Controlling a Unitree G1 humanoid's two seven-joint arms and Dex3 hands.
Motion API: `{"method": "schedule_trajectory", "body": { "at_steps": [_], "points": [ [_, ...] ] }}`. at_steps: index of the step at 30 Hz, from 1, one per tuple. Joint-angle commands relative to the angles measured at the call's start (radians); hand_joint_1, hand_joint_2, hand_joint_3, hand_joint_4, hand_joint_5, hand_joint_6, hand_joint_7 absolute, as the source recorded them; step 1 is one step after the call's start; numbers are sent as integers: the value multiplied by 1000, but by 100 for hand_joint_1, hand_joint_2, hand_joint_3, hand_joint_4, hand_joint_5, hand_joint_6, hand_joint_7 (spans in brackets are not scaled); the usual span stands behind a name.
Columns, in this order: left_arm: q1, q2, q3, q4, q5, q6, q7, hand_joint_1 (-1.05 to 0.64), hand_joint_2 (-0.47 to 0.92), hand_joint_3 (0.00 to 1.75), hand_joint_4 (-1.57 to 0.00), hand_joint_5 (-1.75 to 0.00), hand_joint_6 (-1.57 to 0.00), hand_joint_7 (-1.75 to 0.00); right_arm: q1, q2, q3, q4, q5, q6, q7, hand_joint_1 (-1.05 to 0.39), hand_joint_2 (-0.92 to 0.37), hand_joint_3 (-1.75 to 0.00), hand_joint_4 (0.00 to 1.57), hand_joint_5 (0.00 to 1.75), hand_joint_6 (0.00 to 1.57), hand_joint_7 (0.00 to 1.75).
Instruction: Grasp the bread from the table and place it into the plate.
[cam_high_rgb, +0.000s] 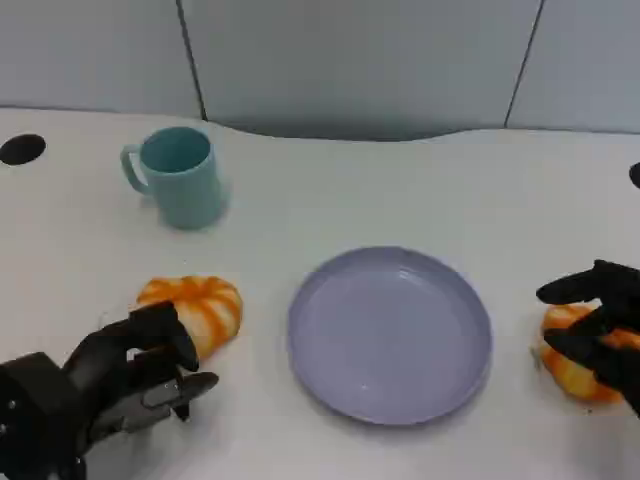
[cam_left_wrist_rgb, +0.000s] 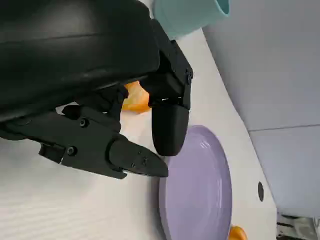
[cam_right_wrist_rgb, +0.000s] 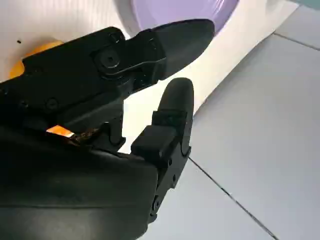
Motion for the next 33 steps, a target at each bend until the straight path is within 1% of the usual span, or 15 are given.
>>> {"method": "schedule_trajectory", "body": {
  "at_steps": [1,9,24,25,26,27,28,29,30,31,32,33],
  "points": [
    [17,8,11,-24,-11,19,12,-27,92,7,-79,-175,-61,-175,-9,-10,0,8,-3,2,0,-25,-92,-4,80,106,80,75],
    [14,5,10,-29,-20,23,-1,-28,92,7,-79,-175,-60,-175,-7,-20,-2,13,1,-7,4,-26,-92,-4,80,106,81,75],
    [17,6,6,-38,-37,38,-4,-27,92,6,-78,-175,-60,-175,0,-20,-2,4,1,-2,3,-28,-92,-5,79,107,81,73],
    [20,22,3,-114,-6,18,18,-27,92,6,-78,-175,-60,-175,11,-13,-2,-10,1,5,-2,-28,-92,-5,79,107,81,73],
    [21,45,-2,-175,44,-19,41,-29,91,4,-70,-175,-47,-174,20,-8,-1,-22,-1,8,-5,-26,-92,-5,78,107,81,73],
    [27,104,-9,-292,187,-38,89,-32,90,3,-63,-175,-40,-173,29,-1,4,-40,-9,17,-12,-26,-92,-5,79,107,81,73],
    [35,155,-13,-396,318,-29,126,-41,88,2,-50,-157,-38,-128,36,6,7,-53,-8,23,-13,-26,-92,-6,79,107,81,73],
    [42,189,-15,-468,416,-5,148,-50,88,1,-40,-130,-47,-67,39,11,8,-60,-7,28,-13,-26,-92,-6,78,107,80,73],
    [49,216,-15,-528,496,22,162,-54,89,1,-37,-116,-52,-39,40,15,9,-63,-6,30,-15,-26,-92,-7,77,107,80,73],
    [54,233,-16,-569,551,45,170,-56,89,0,-32,-106,-52,-22,40,16,10,-64,-8,30,-14,-26,-92,-7,77,107,80,73],
    [58,244,-18,-596,588,62,176,-59,90,0,-29,-92,-51,-10,40,16,10,-66,-11,30,-15,-26,-92,-7,76,107,79,73],
    [62,249,-21,-616,611,77,182,-60,90,0,-28,-86,-50,-6,41,17,11,-67,-13,31,-15,-25,-92,-8,76,107,79,73]
  ]
}}
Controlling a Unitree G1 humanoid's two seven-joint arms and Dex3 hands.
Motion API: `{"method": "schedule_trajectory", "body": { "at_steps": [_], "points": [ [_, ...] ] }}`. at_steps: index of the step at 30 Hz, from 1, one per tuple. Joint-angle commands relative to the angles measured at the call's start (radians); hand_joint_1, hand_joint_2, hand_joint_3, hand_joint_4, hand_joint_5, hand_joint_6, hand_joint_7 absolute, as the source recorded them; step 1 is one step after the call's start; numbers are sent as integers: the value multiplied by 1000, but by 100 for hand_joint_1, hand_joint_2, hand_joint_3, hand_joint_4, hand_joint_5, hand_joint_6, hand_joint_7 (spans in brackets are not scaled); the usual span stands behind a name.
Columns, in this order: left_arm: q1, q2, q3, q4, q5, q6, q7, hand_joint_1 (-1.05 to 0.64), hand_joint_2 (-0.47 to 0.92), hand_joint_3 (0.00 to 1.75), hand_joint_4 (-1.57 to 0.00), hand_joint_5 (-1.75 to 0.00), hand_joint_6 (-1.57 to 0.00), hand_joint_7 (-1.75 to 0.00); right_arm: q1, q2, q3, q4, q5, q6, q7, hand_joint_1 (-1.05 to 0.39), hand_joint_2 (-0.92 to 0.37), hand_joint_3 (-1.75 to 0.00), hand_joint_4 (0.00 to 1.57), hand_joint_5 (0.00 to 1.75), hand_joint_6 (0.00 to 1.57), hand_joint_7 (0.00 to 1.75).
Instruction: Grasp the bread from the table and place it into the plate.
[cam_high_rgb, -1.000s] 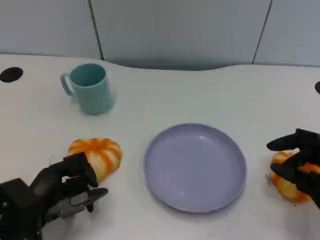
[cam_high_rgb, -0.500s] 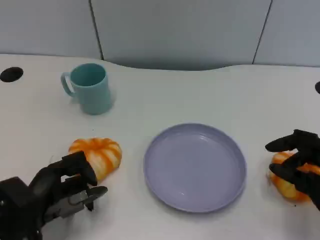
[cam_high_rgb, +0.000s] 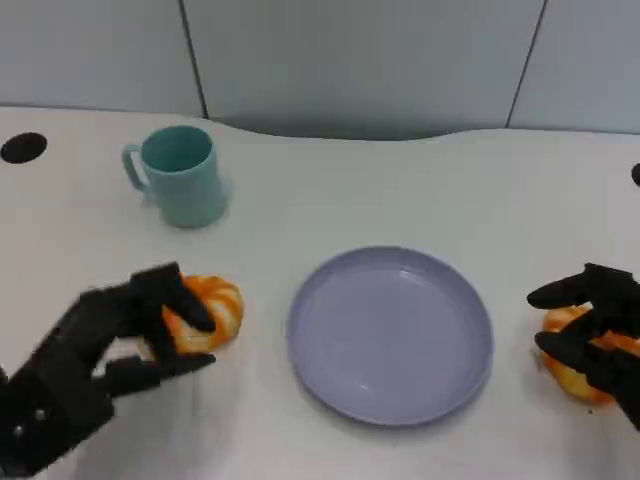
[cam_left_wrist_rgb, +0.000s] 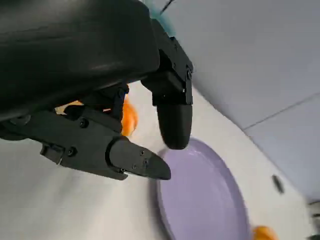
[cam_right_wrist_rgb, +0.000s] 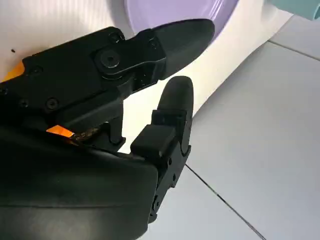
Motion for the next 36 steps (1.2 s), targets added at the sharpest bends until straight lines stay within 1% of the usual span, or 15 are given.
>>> {"method": "schedule_trajectory", "body": {
  "at_steps": [1,5,6,8,9,11,12,14,18,19,21,23,28,32,36],
  "points": [
    [28,106,-17,-186,232,63,63,-61,90,0,-28,-83,-50,-3,16,0,-2,-31,-15,17,-14,-25,-92,-8,76,107,79,73],
    [13,160,-46,-272,361,150,45,-67,91,0,-25,-53,-39,0,13,-3,3,-32,-35,16,-17,-27,-92,-9,79,110,80,75],
    [10,164,-52,-280,373,164,45,-67,90,0,-25,-50,-38,0,12,-2,2,-32,-38,18,-18,-27,-92,-9,79,110,80,75],
    [-2,183,-71,-294,395,193,22,-68,90,0,-25,-46,-37,0,12,-1,2,-33,-42,18,-19,-27,-92,-9,79,111,80,76],
    [-20,201,-90,-299,418,213,-6,-72,91,1,-19,-42,-30,0,12,-1,2,-34,-42,16,-18,-27,-92,-9,79,111,80,76],
    [-40,223,-114,-307,444,240,-39,-76,92,3,-12,-37,-24,0,13,-1,3,-36,-41,15,-17,-28,-92,-9,78,111,80,76],
    [-60,232,-133,-296,455,249,-59,-77,92,4,-10,-36,-23,0,17,4,2,-50,-38,35,-15,-28,-92,-9,78,110,80,76],
    [-103,239,-167,-264,454,268,-98,-78,92,5,-4,-33,-19,0,24,13,1,-72,-33,62,-13,-27,-92,-9,76,109,79,76],
    [-121,249,-187,-254,444,286,-111,-79,92,5,-1,-32,-18,0,30,17,1,-89,-34,80,-10,-26,-92,-9,76,108,78,76],
    [-181,232,-218,-188,450,318,-146,-78,92,5,-1,-32,-18,0,32,20,1,-93,-34,84,-11,-26,-92,-9,76,108,78,76],
    [-279,204,-268,-79,458,373,-199,-81,90,3,0,-15,-13,-1,36,20,1,-89,-33,61,-16,-24,-92,-9,77,108,77,77],
    [-345,180,-295,7,442,411,-226,-81,89,1,-1,-12,-13,-1,36,17,2,-84,-34,45,-15,-24,-92,-10,78,109,77,77],
    [-400,172,-329,87,415,433,-224,-80,87,0,-2,-12,-13,-1,35,15,2,-77,-35,32,-15,-26,-92,-10,77,113,77,79],
    [-470,129,-394,216,426,480,-228,-82,89,1,0,-10,-11,0,40,18,-2,-78,-29,18,-16,-26,-92,-10,76,114,76,80],
    [-501,108,-431,284,431,499,-205,-78,89,0,0,-4,-9,0,40,16,-2,-80,-32,17,-13,-27,-92,-11,77,118,76,82]
  ]
}}
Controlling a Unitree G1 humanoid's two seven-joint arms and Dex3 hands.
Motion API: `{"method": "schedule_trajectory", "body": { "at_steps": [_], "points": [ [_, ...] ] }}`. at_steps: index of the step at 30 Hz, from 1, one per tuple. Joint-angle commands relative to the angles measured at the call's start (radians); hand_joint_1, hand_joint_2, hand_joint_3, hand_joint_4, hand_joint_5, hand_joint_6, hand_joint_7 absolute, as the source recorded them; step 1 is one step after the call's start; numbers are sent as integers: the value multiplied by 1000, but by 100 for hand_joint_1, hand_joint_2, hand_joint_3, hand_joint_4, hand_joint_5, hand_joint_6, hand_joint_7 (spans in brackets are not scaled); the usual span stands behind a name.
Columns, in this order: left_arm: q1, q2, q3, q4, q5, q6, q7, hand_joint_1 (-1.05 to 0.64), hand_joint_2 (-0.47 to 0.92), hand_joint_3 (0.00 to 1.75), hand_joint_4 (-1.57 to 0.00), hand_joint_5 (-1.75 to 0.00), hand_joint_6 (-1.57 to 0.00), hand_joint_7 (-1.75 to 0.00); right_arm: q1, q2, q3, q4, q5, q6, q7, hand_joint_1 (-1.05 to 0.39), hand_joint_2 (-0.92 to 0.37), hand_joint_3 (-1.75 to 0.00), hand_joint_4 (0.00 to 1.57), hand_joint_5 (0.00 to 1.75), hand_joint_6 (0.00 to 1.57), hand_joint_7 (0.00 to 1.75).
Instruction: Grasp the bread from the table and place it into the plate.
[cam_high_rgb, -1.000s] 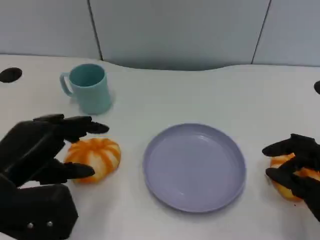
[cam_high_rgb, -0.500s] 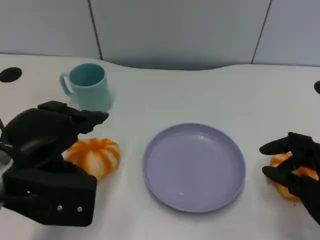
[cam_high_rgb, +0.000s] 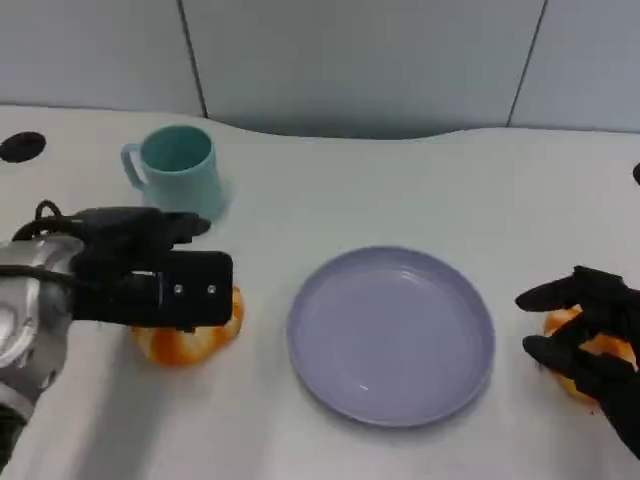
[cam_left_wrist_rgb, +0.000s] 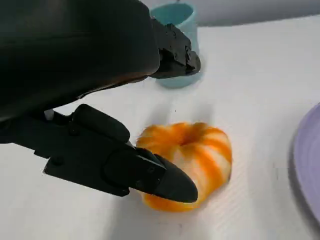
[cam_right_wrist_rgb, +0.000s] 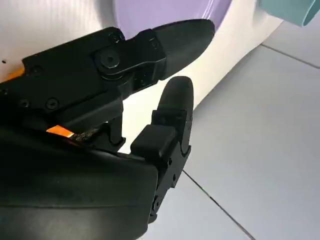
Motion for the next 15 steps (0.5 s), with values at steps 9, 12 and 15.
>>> {"method": "schedule_trajectory", "body": {
  "at_steps": [9,12,15],
  "points": [
    [-129,-11,-108,189,-1,9,-52,-78,88,0,0,0,-6,0,14,-1,-11,-42,20,41,12,-23,-92,-14,74,119,73,82],
    [-173,-11,-138,250,-2,-11,-88,-78,84,0,-1,-1,-12,-2,23,-3,-11,-63,12,42,9,-21,-92,-16,71,118,70,82],
    [-199,-19,-157,294,3,-10,-88,-76,81,0,-1,-1,-13,-3,27,-7,-11,-71,3,37,5,-21,-92,-17,71,118,69,83]
  ]
}}
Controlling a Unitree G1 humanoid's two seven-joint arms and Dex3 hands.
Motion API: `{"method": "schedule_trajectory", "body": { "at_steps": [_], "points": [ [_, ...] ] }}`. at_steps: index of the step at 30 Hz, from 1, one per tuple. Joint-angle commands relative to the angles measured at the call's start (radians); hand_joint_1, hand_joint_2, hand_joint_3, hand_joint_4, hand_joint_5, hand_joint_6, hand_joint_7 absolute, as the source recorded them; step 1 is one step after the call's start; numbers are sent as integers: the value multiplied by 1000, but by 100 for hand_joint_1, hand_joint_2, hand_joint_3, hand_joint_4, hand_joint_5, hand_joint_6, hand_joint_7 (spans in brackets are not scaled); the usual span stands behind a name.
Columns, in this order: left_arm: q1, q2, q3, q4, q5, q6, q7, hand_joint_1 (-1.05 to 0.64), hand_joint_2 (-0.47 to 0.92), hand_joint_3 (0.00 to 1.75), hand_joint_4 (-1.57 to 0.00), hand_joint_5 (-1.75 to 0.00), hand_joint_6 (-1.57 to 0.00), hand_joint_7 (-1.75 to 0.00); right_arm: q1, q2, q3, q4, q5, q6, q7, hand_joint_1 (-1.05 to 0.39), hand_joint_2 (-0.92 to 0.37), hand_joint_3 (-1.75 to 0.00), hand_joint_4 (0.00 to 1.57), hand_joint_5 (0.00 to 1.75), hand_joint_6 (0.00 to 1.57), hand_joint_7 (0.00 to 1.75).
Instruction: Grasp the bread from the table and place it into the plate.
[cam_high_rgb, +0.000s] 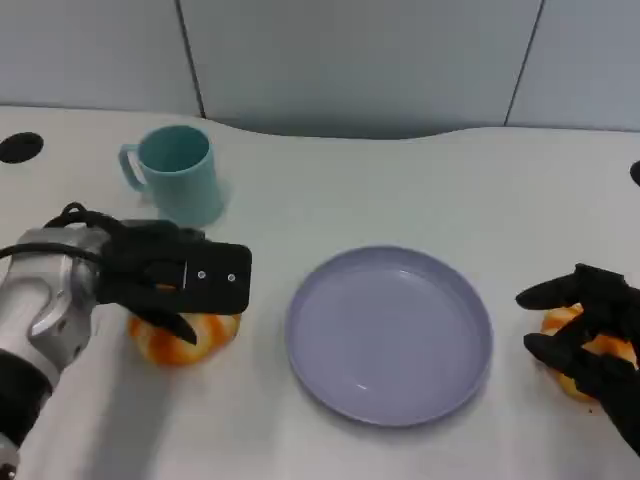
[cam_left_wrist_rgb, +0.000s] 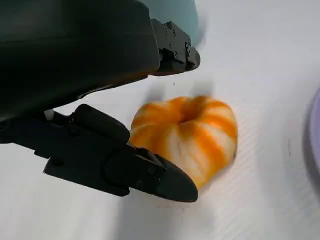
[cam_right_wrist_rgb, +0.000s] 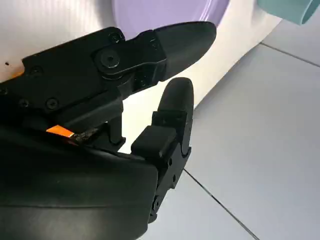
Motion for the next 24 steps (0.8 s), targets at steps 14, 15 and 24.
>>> {"method": "schedule_trajectory", "body": {
  "at_steps": [14,15,24],
  "points": [
    [-111,-54,-90,344,22,-83,119,-58,74,0,-2,-1,-14,0,32,-25,-15,-47,-9,3,-1,-25,-92,-23,69,113,64,82],
    [-105,-60,-92,361,25,-86,144,-55,72,0,-2,-1,-14,0,33,-25,-15,-46,-9,0,-2,-24,-92,-23,68,113,63,82],
    [-49,-68,-109,427,39,-143,325,-57,73,1,-2,-1,-11,-1,35,-25,-15,-45,-14,-2,-7,-26,-92,-23,68,111,62,81]
  ]
}}
